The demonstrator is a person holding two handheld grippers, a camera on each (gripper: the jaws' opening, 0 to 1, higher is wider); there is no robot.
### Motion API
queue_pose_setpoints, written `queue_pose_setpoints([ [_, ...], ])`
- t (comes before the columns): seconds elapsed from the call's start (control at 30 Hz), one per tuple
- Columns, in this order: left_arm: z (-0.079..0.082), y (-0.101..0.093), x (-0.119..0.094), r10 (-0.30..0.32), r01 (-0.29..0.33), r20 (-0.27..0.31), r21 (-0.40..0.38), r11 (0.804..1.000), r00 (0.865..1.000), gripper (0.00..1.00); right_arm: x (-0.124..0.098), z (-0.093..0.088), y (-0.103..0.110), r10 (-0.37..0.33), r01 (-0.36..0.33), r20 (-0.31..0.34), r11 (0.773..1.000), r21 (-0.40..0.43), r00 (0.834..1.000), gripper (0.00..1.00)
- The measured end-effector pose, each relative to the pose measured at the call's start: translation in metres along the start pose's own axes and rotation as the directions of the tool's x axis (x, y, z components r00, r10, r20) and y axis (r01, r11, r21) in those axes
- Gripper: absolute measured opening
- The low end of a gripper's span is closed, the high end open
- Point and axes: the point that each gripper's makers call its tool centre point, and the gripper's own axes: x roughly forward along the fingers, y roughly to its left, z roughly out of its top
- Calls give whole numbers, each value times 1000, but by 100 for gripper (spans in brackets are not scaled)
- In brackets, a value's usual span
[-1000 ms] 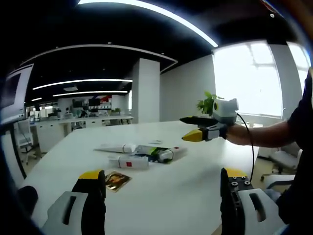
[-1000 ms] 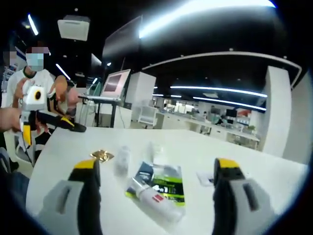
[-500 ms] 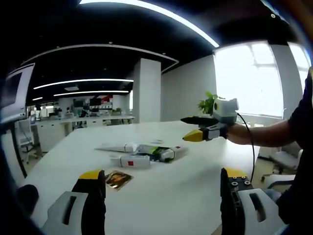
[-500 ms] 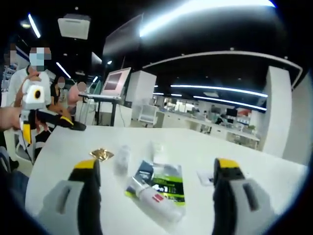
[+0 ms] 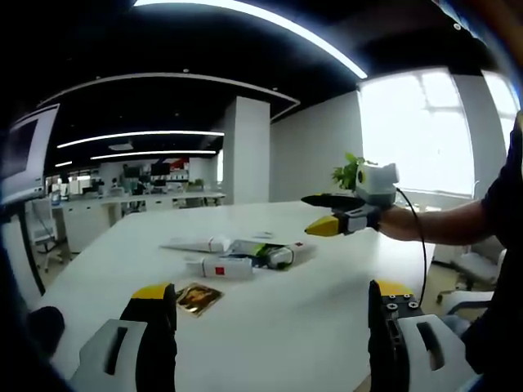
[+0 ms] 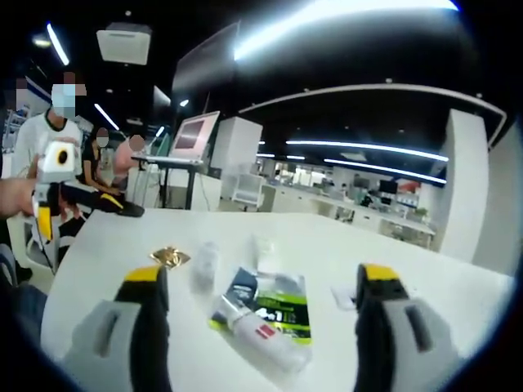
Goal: Arrange the skincare products in the storage area until every visible bottle or jar stands upright without overlapping.
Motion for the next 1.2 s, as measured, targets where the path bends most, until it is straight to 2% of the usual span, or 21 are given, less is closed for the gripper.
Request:
queue_pose_setpoints([
  [0.67,0,0,-2,4,-4,3,-3,1000,1000,100,3,-2,4,11,-11,-13,1000,-7,1000,96],
  [1.2,-4,5,-6,11,-11,-1,4,1000,1000,100,20,-5,11,34,-34,-34,999,-8,999,95],
])
